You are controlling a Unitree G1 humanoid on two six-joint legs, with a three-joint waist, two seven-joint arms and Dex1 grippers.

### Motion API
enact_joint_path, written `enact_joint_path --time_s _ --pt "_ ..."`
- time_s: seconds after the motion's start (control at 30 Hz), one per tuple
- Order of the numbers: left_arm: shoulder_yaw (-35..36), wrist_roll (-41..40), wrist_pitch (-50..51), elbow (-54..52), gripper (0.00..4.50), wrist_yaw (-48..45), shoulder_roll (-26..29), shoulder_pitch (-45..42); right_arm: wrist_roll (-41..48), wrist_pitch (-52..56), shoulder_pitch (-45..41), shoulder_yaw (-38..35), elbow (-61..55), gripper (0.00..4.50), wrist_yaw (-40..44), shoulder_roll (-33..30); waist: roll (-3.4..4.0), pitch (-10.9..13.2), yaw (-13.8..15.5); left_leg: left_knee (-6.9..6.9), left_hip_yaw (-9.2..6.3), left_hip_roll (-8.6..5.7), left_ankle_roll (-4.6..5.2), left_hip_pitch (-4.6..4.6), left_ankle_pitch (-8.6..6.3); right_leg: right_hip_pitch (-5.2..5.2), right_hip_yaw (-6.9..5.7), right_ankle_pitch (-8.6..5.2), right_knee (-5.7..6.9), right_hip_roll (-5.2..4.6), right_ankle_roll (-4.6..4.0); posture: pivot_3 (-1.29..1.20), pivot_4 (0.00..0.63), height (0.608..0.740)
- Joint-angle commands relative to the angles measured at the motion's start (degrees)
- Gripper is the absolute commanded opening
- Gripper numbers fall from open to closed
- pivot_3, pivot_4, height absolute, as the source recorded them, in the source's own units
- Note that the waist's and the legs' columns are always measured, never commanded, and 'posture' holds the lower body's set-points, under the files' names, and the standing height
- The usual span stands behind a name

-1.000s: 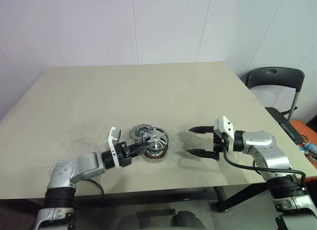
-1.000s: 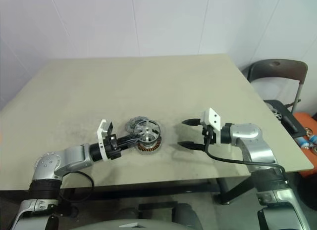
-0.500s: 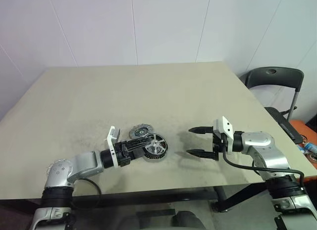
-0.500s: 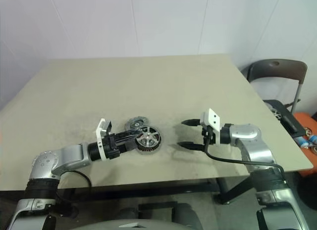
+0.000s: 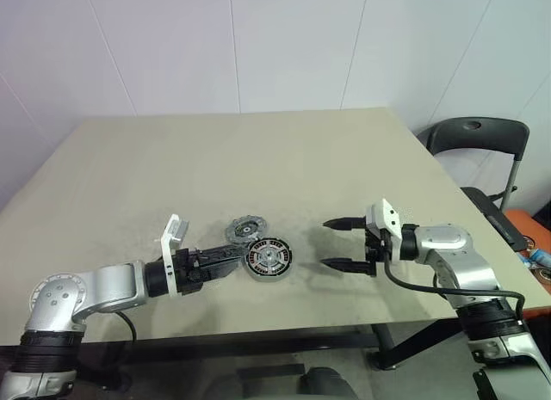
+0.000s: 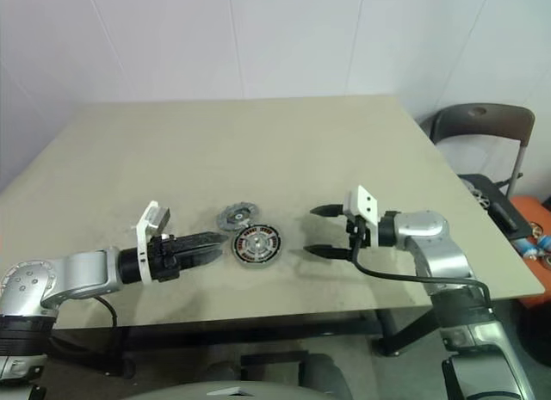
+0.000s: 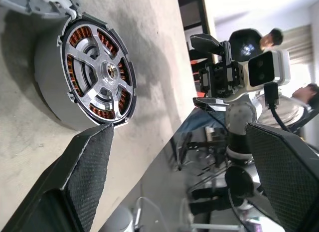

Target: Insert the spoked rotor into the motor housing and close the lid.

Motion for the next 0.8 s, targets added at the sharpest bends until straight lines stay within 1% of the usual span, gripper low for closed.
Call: enact_joint_path --time_s 0.03,0.1,0.13,0.2,0.23,0.27,0.3,0.4,0.43,0.47,0.5,0.57,0.67,0.8 --pt "3.09 15.44 -6.77 -6.98 4.47 -9.64 2.52 -1.87 0.13 1.44 -3.17 0.49 -0.71 4.50 -0.86 1.09 0.05 0.02 -0.10 0.00 0.02 -0.02 -0.01 0.01 0.01 0.00 0.00 -0.01 -0.01 0.03 -0.01 0.00 0.000 0.740" --pt "3.90 20.95 -9.75 -6.62 4.47 -15.36 3.42 -1.69 0.17 2.48 -3.95 1.02 -1.22 4.50 -1.40 1.98 0.07 0.02 -0.14 0.00 0.09 -0.01 -0.05 0.05 0.03 0.01 0.02 -0.06 -0.02 0.15 -0.12 0.00 0.000 0.740" --pt "4.16 22.99 -10.68 -6.31 4.49 -17.78 3.73 -1.47 0.30 2.95 -4.34 1.30 -1.42 4.31 -1.56 2.43 0.07 0.02 -0.18 -0.01 0.11 0.01 -0.08 0.08 0.04 0.02 0.03 -0.08 -0.02 0.20 -0.15 0.00 0.000 0.740" --pt "4.19 29.77 -15.10 -7.16 4.50 -23.53 4.32 -0.48 0.33 3.88 -5.17 1.95 -1.70 3.91 -1.99 3.51 0.09 0.03 -0.21 -0.01 0.08 0.10 -0.10 0.09 0.05 0.02 0.04 -0.07 -0.02 0.33 -0.14 0.00 0.000 0.740" --pt "4.09 33.10 -17.50 -7.74 4.50 -25.95 4.44 0.10 0.24 4.38 -5.55 2.25 -1.77 3.59 -2.25 4.03 0.09 0.03 -0.22 -0.04 0.10 0.11 -0.10 0.10 0.05 0.01 0.05 -0.07 -0.02 0.35 -0.14 0.00 0.000 0.740" --pt "3.88 38.11 -22.14 -8.95 4.50 -28.92 4.43 1.26 0.03 4.67 -6.05 2.77 -1.81 3.20 -2.64 4.84 0.09 0.04 -0.24 -0.05 0.10 0.14 -0.10 0.11 0.05 0.01 0.06 -0.07 -0.02 0.38 -0.14 0.00 0.000 0.740" --pt "3.75 41.89 -25.61 -9.74 4.50 -31.13 4.27 2.15 -0.15 4.76 -6.42 3.25 -1.83 2.92 -2.98 5.49 0.09 0.04 -0.33 -0.05 0.10 0.15 -0.10 0.10 0.05 0.00 0.06 -0.07 -0.02 0.38 -0.14 0.00 0.000 0.740" --pt "3.03 49.28 -31.39 -10.40 4.50 -38.37 5.51 4.08 -1.12 4.28 -7.51 4.85 -1.59 1.91 -4.25 7.91 0.09 0.04 -0.24 -0.06 0.14 0.21 -0.10 0.08 0.05 -0.04 0.10 -0.05 -0.05 0.41 -0.11 0.00 0.000 0.740" --pt "2.94 51.84 -33.68 -10.27 4.50 -39.88 5.47 4.44 -1.68 4.33 -8.02 5.61 -1.22 1.48 -4.91 8.92 0.10 0.04 -0.25 -0.06 0.15 0.21 -0.09 0.07 0.05 -0.05 0.10 -0.04 -0.05 0.41 -0.10 0.00 0.000 0.740" --pt "3.08 53.69 -35.51 -10.03 4.50 -40.88 5.01 4.59 -2.28 4.17 -8.47 6.27 -0.80 1.18 -5.59 9.79 0.10 0.04 -0.24 -0.06 0.15 0.22 -0.09 0.07 0.05 -0.05 0.11 -0.04 -0.05 0.41 -0.09 0.00 0.000 0.740" --pt "3.23 55.69 -37.82 -9.45 4.50 -41.59 4.13 4.54 -3.00 3.99 -9.04 7.01 -0.11 0.75 -6.35 10.81 0.10 0.04 -0.23 -0.06 0.16 0.23 -0.09 0.07 0.05 -0.05 0.11 -0.04 -0.05 0.40 -0.10 0.00 0.000 0.740" --pt "2.65 63.00 -46.75 -8.24 4.50 -43.36 2.19 5.26 -5.18 3.31 -10.40 8.59 1.85 0.11 -8.50 13.04 0.10 0.04 -0.18 -0.06 0.18 0.27 -0.09 0.08 0.05 -0.05 0.13 -0.01 -0.05 0.40 -0.05 0.00 0.000 0.740" --pt "1.41 67.95 -50.42 -7.16 4.50 -46.59 2.10 6.69 -6.82 3.34 -11.32 10.52 3.61 0.04 -9.16 15.11 0.09 0.03 -0.21 -0.06 0.19 0.30 -0.09 0.07 0.05 -0.06 0.14 0.02 -0.06 0.41 -0.05 0.00 0.000 0.740" --pt "2.17 71.87 -53.33 -5.66 4.50 -45.63 0.01 6.85 -9.37 2.09 -11.81 12.98 6.16 0.04 -8.96 16.01 0.09 0.03 -0.08 -0.06 0.17 0.40 -0.06 -0.02 0.03 -0.13 0.14 0.03 -0.07 0.37 -0.03 0.00 0.000 0.740"
